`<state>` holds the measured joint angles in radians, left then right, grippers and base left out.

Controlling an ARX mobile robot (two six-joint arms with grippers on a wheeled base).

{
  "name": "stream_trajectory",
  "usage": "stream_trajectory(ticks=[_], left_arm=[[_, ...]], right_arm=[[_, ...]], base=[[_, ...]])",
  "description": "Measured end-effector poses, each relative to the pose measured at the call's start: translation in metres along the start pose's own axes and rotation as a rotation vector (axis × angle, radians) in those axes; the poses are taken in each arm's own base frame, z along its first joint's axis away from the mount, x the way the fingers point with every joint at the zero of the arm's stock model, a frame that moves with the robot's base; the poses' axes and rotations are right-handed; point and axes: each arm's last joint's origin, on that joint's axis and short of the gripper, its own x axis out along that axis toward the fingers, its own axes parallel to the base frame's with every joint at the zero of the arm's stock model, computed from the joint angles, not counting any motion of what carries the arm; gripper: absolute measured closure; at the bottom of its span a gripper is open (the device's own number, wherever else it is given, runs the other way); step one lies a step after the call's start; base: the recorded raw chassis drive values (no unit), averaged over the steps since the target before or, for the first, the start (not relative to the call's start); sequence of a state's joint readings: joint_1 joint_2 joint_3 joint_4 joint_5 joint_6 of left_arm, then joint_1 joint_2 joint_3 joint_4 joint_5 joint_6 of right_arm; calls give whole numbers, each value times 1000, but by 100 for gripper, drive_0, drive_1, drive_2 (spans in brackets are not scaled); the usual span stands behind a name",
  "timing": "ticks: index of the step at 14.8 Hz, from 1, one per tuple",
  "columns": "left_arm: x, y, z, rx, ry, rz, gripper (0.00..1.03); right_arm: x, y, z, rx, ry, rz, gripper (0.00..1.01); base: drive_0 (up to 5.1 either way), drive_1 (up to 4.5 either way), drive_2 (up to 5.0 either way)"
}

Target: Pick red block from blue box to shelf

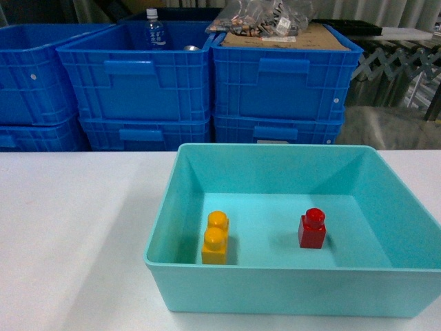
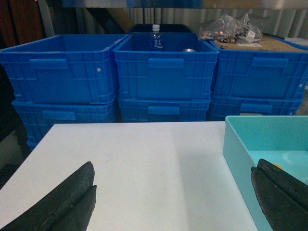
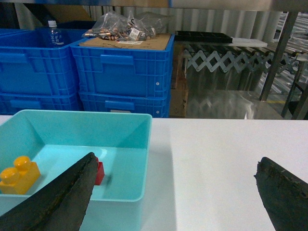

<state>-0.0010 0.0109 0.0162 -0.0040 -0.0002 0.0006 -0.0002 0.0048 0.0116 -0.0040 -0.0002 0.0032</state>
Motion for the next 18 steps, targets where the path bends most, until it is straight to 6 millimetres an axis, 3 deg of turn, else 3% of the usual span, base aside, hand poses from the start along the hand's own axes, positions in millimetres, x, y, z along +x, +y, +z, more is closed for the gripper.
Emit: stream_trajectory(ticks=[18], left_arm=[[0,0,0,0,0,0,5]], right_arm=[[0,0,0,0,0,0,3]], base=[[0,0,0]])
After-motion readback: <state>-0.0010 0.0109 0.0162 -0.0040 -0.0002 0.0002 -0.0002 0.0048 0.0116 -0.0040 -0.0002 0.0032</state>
